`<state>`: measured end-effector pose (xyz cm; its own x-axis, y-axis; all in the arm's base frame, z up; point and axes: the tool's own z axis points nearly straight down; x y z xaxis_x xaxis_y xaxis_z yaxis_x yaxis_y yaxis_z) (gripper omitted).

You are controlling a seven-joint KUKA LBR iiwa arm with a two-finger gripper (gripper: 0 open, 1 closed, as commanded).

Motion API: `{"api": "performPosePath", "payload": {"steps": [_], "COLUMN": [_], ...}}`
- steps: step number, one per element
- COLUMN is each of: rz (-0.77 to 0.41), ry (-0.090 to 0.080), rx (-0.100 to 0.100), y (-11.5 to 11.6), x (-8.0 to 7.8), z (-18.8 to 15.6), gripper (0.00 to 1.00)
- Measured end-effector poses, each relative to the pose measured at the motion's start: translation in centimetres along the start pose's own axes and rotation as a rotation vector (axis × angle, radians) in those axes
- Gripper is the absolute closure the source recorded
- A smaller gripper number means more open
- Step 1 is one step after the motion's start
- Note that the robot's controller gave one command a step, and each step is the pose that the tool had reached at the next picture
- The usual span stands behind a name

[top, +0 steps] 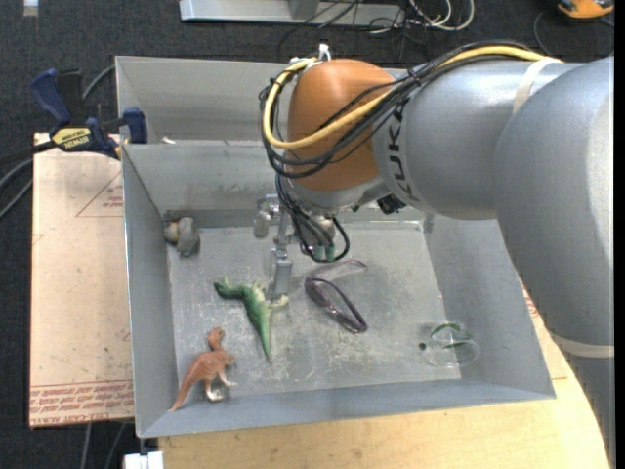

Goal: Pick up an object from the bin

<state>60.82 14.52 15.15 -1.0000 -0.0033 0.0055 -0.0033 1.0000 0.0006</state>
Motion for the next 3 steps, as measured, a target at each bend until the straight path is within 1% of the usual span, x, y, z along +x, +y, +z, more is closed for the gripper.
{"api": "performPosePath", "payload": {"steps": [1,2,3], "rz": [0.003,-0.052,-0.242], "ry": [-0.007,0.01,-0.011], "rx": [-0.001,0.0,-0.001], "y": [-0.1,-1.0,-1.5], "x": [-0.2,1.7,1.2], "z": [-0.5,8.5,5.9], "gripper": [0.0,0.0,0.0]}}
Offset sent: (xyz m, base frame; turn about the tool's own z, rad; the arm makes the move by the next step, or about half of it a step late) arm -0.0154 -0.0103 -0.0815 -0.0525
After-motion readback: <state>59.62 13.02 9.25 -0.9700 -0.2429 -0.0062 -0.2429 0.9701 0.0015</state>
